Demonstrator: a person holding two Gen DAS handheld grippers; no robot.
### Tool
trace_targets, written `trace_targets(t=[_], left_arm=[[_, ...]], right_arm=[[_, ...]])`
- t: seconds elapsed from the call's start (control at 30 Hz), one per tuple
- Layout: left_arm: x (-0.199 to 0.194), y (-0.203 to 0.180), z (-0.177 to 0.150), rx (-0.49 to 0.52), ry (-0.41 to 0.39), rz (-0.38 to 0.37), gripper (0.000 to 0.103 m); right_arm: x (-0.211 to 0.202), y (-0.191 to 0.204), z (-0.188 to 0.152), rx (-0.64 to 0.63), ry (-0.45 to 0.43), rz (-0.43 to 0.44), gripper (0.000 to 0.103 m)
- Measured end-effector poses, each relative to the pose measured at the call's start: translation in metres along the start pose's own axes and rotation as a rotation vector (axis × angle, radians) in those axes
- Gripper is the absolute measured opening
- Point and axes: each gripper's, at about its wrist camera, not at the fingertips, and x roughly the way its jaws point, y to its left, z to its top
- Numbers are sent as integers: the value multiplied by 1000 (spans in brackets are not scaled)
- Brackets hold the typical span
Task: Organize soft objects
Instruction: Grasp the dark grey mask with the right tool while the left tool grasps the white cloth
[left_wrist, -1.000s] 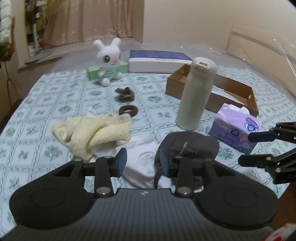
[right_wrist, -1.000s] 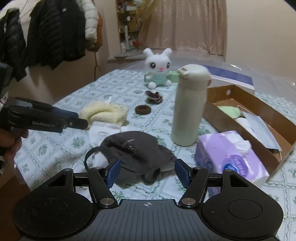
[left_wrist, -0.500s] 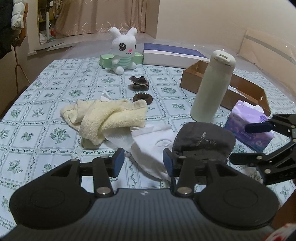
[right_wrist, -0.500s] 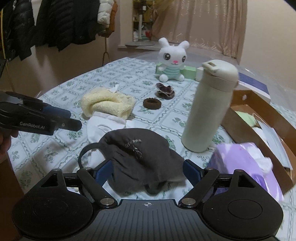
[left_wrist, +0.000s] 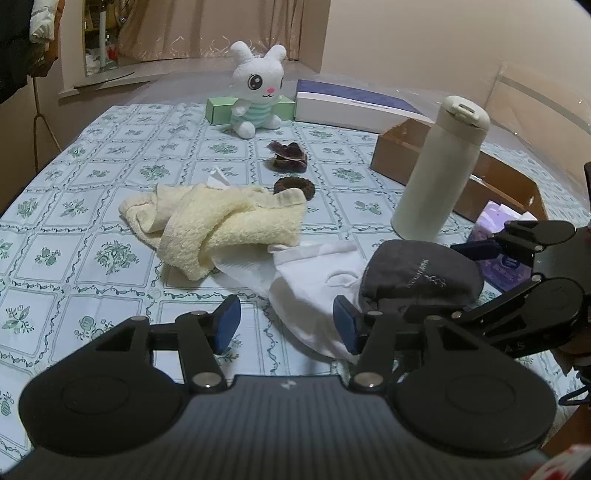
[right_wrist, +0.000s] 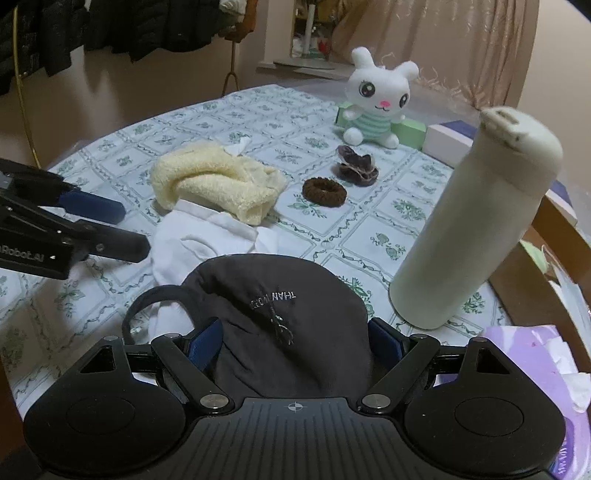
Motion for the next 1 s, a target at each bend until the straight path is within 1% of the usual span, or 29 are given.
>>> trace_targets(t=[0.07,0.1,0.13,0.2,0.27,0.3,0.47,0.53,0.57,0.63,0.73,0.9,1.0], left_arm=[[1,2,0,-5,0,6,52],[2,3,-1,-8,0,6,52],[3,3,-1,-12,1,6,52],[4,4,-2,-18,2,6,52],[5,4,-3,-22,4,1,52],[6,2,-3,-23,6,-1,53],[14,-5,-3,-39,18,-20,60],[17,-10,-2,-40,14,-30,65],[18,-12,-1,-41,10,-36,66],[21,-17,1,-44,-2,-51,69],[28,-27,5,-21,-15,-66,70],[44,-42,9,80,-30,-61,70],[56,-42,12,91,-16,-69,70]], right_arm=[[2,-3,-1,24,2,-4,81],[2,-4,-2,33,6,-2,70],[3,-5,-3,38,12,-13,53],[2,-7,-6,46,14,-43,37],[0,-11,-9,74,15,-36,21],[-3,-13,-11,84,10,-40,7],[-20,-21,-19,140,-11,-91,5],[-28,-24,-25,164,-14,-118,5],[-31,-25,-27,175,-16,-132,5],[-38,-29,-32,206,-20,-142,5],[-46,-30,-37,223,-27,-153,5],[-50,-28,-41,210,-23,-163,5],[-49,-30,-43,218,-20,-167,5]])
